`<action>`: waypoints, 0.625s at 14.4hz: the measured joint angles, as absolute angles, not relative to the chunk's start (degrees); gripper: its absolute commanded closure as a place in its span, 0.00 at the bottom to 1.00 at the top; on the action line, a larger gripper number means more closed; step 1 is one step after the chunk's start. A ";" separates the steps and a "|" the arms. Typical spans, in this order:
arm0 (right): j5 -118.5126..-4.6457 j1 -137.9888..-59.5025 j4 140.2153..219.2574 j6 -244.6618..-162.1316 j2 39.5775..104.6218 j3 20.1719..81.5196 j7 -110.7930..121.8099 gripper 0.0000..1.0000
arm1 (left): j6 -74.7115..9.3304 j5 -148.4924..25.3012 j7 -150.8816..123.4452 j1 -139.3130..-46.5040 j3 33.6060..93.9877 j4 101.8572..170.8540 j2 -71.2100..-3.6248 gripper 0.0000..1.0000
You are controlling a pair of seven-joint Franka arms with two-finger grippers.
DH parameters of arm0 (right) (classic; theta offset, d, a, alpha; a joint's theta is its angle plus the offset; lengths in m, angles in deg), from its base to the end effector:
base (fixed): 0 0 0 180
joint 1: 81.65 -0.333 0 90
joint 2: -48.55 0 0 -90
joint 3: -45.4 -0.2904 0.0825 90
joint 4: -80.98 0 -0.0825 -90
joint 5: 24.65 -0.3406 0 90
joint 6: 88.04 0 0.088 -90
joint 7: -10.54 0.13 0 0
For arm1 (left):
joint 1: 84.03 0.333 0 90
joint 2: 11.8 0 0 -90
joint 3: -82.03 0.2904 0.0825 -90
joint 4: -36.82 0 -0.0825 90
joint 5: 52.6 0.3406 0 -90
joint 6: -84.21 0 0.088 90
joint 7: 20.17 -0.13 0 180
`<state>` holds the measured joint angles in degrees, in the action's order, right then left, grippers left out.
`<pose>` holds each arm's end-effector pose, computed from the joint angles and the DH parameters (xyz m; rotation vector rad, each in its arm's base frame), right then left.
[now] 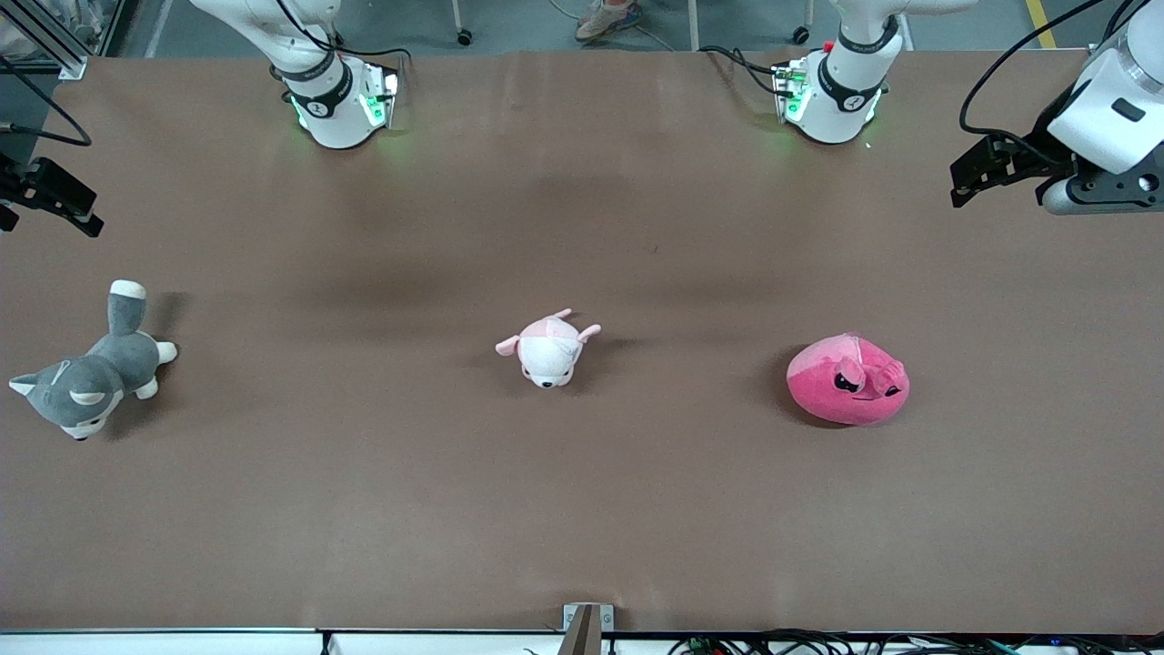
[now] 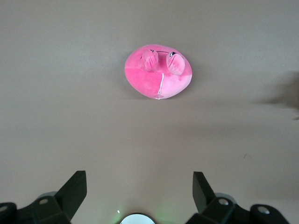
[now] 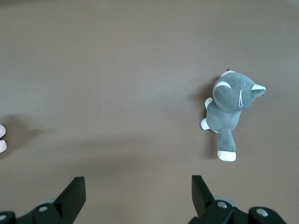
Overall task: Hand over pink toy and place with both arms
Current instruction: 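Move the left gripper down toward the pink plush toy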
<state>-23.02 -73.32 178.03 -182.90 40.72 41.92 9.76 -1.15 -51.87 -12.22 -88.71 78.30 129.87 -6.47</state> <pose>0.4802 -0.0423 0.5983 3.0946 -0.1086 0.1491 0.4698 -0.0691 0.5922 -3.1166 0.0107 0.0597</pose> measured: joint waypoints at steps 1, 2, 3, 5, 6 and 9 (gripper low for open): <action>-23.02 -73.32 178.19 -182.90 40.72 41.93 9.76 0.00 | -1.15 -51.87 -12.22 -88.71 78.31 129.87 -6.47 0.00; -23.02 -73.32 178.27 -182.90 40.72 41.94 9.76 0.00 | -1.15 -51.87 -12.22 -88.70 78.34 129.86 -6.47 0.00; -23.02 -73.32 178.32 -182.90 40.72 41.96 9.76 0.00 | -1.18 -51.87 -12.22 -88.69 78.41 129.83 -6.48 0.00; -23.02 -73.32 178.34 -182.90 40.72 41.97 9.76 0.00 | -1.40 -51.83 -12.22 -88.58 78.60 129.16 -7.03 0.00; -23.02 -73.32 178.34 -182.90 40.72 41.98 9.76 0.00 | -1.50 -51.81 -12.22 -88.50 78.76 128.39 -7.84 0.00; -23.02 -73.32 178.36 -182.91 40.71 42.01 9.76 0.00 | -3.48 -51.81 -12.22 -87.48 79.45 126.46 -11.88 0.00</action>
<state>-23.02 -73.32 178.36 -182.91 40.71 42.01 9.76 -3.48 -51.81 -12.22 -87.48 79.45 126.46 -11.88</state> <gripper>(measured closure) 0.000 0.000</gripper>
